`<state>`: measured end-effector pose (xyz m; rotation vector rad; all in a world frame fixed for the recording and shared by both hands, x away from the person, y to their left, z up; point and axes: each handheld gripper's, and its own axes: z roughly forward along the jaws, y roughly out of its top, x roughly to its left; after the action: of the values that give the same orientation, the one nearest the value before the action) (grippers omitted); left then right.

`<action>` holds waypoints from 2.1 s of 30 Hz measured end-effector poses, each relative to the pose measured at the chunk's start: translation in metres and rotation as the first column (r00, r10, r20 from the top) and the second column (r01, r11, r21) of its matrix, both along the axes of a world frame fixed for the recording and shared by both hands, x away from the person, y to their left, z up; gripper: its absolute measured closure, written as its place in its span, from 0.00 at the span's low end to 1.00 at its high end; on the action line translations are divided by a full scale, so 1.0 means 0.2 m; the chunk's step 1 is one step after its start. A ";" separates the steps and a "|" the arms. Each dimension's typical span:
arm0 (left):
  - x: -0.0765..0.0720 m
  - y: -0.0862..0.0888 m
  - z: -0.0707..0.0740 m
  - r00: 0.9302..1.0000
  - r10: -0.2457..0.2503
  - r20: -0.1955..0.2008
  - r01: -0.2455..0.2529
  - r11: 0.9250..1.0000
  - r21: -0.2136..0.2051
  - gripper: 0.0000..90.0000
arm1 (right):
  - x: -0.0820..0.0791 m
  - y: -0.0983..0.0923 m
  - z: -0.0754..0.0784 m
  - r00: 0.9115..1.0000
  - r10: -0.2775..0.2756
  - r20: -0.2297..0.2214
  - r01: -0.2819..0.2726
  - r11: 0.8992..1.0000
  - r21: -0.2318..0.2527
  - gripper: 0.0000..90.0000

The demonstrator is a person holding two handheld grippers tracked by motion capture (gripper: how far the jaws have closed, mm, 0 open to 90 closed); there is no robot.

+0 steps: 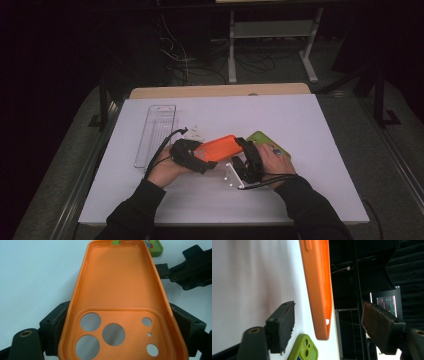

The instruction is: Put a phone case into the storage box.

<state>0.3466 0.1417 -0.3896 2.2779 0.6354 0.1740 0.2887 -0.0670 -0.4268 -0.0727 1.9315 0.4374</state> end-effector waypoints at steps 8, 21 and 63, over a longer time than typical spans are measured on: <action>-0.01 -0.01 0.00 1.000 -0.019 0.000 0.019 1.000 -0.001 0.17 | 0.00 0.00 -0.02 1.000 0.029 -0.012 -0.030 0.998 -0.060 0.47; -0.01 -0.01 0.00 0.999 -0.033 0.002 0.033 0.999 -0.014 0.17 | -0.01 0.01 -0.05 0.998 0.052 0.033 -0.049 0.994 -0.096 0.71; 0.01 0.10 0.05 0.999 -0.045 -0.018 0.043 0.998 -0.053 0.00 | 0.00 -0.05 -0.03 1.000 -0.006 -0.001 0.006 0.999 -0.047 0.86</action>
<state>0.3487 0.1616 -0.3800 2.2437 0.5926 0.1127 0.2895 -0.0768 -0.4322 -0.0973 1.9427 0.3882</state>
